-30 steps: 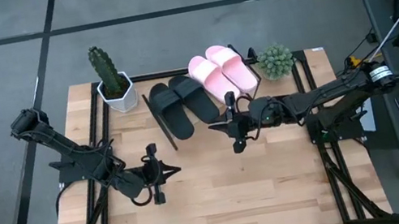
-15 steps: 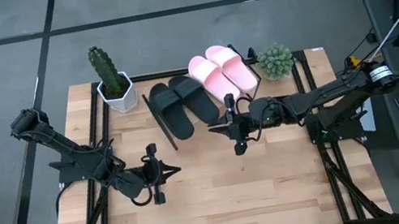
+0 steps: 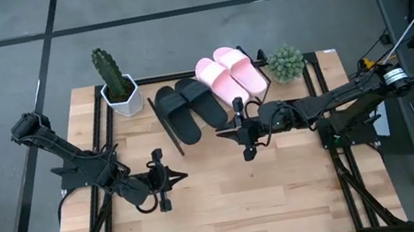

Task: Pick and place slides into the shelf
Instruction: Adjust the left black slide on the shelf

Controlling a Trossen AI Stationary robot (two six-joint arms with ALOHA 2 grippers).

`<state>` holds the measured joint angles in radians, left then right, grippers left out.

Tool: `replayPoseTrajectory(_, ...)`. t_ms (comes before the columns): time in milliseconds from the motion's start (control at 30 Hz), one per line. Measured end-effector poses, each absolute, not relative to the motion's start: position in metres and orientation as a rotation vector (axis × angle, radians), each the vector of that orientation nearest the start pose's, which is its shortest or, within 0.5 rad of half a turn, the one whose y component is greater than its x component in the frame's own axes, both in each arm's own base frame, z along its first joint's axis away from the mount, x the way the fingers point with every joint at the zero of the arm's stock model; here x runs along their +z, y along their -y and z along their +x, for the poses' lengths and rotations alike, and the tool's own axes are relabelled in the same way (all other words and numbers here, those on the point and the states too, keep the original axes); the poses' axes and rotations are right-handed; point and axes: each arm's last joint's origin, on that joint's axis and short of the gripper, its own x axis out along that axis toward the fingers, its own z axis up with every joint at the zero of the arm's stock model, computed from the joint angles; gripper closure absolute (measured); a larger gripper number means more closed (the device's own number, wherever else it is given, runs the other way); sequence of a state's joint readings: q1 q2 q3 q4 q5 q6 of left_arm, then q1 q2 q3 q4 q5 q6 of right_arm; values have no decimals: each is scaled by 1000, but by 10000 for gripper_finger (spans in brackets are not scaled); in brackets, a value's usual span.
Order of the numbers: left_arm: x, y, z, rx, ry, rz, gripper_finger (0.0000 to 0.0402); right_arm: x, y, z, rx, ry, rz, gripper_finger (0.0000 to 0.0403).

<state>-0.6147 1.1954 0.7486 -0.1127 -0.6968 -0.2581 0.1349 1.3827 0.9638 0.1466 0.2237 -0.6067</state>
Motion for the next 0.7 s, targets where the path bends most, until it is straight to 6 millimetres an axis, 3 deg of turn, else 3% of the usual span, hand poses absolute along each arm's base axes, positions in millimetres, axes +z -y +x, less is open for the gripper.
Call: replayPoseTrajectory(700,250,127,212,135,-427,89,401,292,-36,309,-9,-289,-615,342)
